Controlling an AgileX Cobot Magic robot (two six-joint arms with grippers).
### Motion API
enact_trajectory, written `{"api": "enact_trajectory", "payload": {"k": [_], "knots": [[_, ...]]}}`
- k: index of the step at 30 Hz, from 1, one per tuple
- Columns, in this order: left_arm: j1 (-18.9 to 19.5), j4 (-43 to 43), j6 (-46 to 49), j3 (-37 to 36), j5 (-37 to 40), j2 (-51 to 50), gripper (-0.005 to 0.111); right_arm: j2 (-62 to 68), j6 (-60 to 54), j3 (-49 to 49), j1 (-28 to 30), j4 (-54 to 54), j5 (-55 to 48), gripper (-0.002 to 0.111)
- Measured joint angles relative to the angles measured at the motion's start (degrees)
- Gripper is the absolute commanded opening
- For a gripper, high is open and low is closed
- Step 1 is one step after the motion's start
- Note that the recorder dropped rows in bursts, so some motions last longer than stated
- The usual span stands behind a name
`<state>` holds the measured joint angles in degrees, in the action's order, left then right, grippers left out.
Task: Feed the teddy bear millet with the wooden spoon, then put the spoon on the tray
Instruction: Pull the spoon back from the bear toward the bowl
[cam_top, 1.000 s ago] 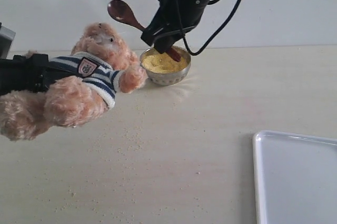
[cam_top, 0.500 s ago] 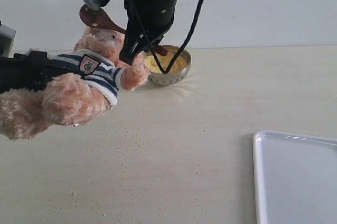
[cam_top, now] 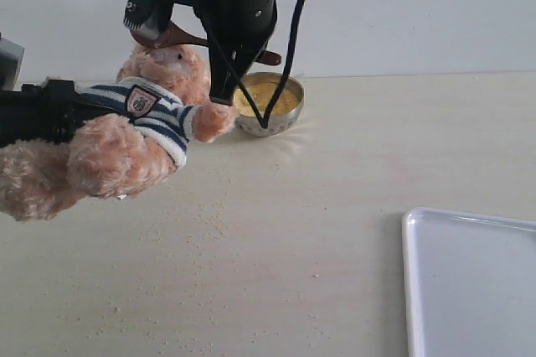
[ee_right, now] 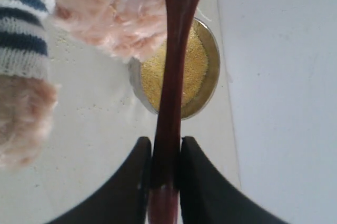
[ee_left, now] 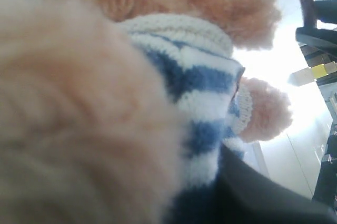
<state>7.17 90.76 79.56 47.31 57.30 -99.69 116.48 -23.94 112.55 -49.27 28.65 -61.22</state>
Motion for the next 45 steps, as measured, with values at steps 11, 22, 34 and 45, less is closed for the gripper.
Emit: {"api": "enact_trajectory", "payload": {"k": [11,22,34,45], "knots": [[0.0,0.2,0.0,0.0,1.3,0.0,0.005,0.1,1.4,0.0,-2.7,7.0,-1.6,0.000],[0.0,0.2,0.0,0.0,0.7,0.0,0.005,0.1,7.3,0.0,-1.7,11.4,-3.6,0.000],[0.4,0.3,0.0,0.0,-7.5,0.0,0.005,0.6,-3.0,0.0,11.6,0.0,-5.4,0.000],[0.9,0.3,0.0,0.0,-7.5,0.0,0.005,10.8,-3.9,0.0,13.8,15.6,0.6,0.000]]}}
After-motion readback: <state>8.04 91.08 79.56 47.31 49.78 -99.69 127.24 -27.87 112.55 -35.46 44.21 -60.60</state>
